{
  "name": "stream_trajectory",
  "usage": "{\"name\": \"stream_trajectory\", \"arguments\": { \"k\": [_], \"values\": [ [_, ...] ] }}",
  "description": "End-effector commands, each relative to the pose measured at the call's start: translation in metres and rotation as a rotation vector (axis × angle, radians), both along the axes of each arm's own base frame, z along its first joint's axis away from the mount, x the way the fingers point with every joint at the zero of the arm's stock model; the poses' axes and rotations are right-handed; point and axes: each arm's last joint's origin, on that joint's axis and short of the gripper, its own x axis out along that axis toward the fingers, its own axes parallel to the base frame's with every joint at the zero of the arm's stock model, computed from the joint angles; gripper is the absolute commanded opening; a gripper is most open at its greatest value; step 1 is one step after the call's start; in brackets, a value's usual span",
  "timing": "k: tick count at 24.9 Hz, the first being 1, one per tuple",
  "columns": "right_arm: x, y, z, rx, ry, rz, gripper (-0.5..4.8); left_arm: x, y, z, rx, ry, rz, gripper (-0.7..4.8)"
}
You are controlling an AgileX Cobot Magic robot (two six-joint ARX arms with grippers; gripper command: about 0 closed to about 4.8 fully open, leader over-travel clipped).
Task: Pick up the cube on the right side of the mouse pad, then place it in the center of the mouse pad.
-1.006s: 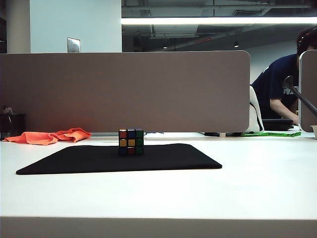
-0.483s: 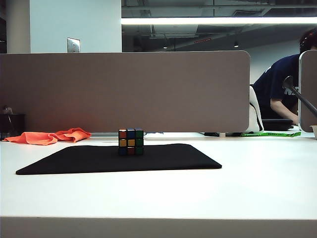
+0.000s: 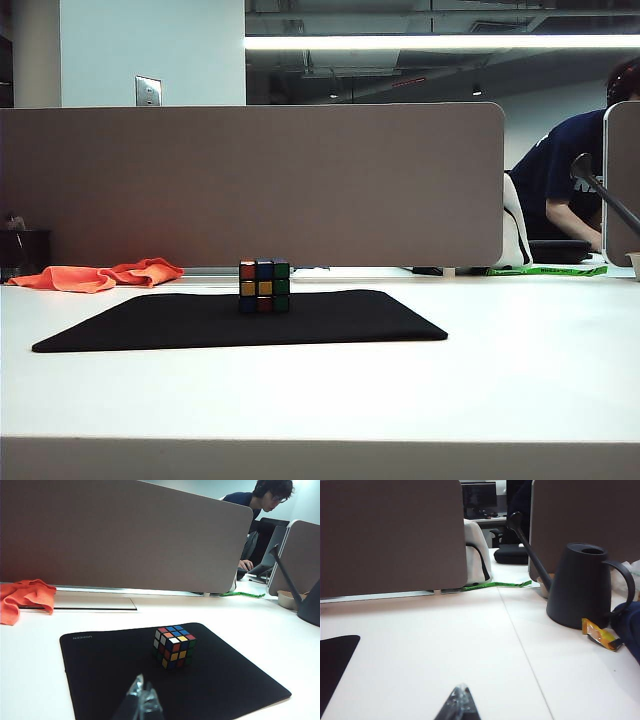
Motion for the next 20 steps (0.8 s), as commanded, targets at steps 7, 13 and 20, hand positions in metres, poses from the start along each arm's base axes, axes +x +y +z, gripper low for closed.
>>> {"name": "stream_trajectory", "arguments": {
  "k": [7,13,20],
  "values": [
    [0.008,-0.001,-0.023,0.033,-0.019,-0.019,-0.05,0.000,0.000,0.002,-0.001,-0.015,-0.003,-0.06],
    [0.008,-0.001,-0.028,0.033,0.013,-0.015,-0.05,0.000,0.001,0.002,0.000,-0.016,0.020,-0.06],
    [0.009,-0.001,-0.030,0.033,0.030,-0.012,-0.05,0.001,0.006,0.003,-0.024,-0.025,0.202,-0.06]
  ]
}}
